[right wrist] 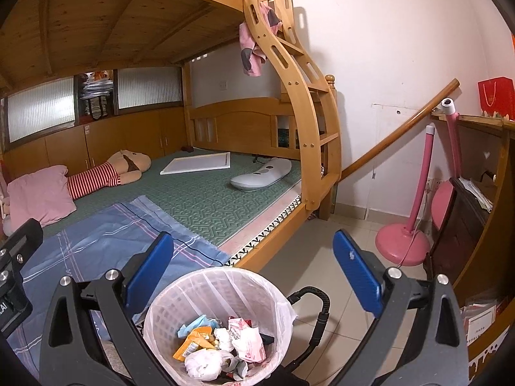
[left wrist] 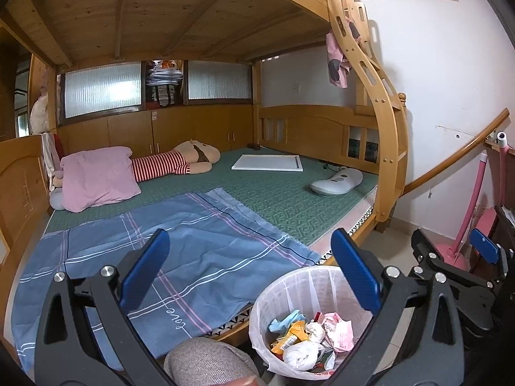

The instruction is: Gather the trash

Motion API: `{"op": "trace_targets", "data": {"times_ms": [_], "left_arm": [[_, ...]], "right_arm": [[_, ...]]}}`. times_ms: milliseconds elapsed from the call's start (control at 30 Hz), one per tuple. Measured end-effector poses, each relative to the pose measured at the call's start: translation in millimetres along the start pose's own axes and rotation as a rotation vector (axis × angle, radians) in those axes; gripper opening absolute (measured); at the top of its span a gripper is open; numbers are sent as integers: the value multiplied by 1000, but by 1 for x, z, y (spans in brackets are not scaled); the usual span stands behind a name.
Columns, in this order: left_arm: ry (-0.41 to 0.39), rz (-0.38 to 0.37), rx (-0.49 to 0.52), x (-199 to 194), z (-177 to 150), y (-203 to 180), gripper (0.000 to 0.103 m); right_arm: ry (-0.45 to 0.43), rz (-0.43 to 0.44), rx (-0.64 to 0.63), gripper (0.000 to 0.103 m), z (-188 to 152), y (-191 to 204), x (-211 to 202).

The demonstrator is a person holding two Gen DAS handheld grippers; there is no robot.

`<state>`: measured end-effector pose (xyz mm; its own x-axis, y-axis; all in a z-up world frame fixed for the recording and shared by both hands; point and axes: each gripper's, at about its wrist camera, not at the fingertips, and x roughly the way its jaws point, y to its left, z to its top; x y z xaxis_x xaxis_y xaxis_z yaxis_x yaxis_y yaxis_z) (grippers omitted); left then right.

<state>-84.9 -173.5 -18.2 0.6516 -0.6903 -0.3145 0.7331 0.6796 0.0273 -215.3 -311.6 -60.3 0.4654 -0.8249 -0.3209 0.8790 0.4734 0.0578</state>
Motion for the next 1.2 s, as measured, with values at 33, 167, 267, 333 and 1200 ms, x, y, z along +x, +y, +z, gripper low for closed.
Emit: {"op": "trace_targets", "data": {"times_ms": [33, 167, 267, 333, 1200], "left_arm": [[2, -3, 0, 1, 1, 0, 100], [10, -8, 1, 1, 0, 1, 100], [11, -8, 2, 1, 0, 1, 100], [12, -11, 3, 1, 0, 0, 100], [88, -47, -83, 24, -10, 22, 100]], "right_arm": [[1, 1, 0, 98, 0, 0, 0], [0, 0, -3, 98, 0, 1, 0], [-1, 0, -7, 98, -1, 2, 0], [-1, 2, -8, 98, 0, 3, 0], [15, 7, -24, 98, -1, 4, 7]]}}
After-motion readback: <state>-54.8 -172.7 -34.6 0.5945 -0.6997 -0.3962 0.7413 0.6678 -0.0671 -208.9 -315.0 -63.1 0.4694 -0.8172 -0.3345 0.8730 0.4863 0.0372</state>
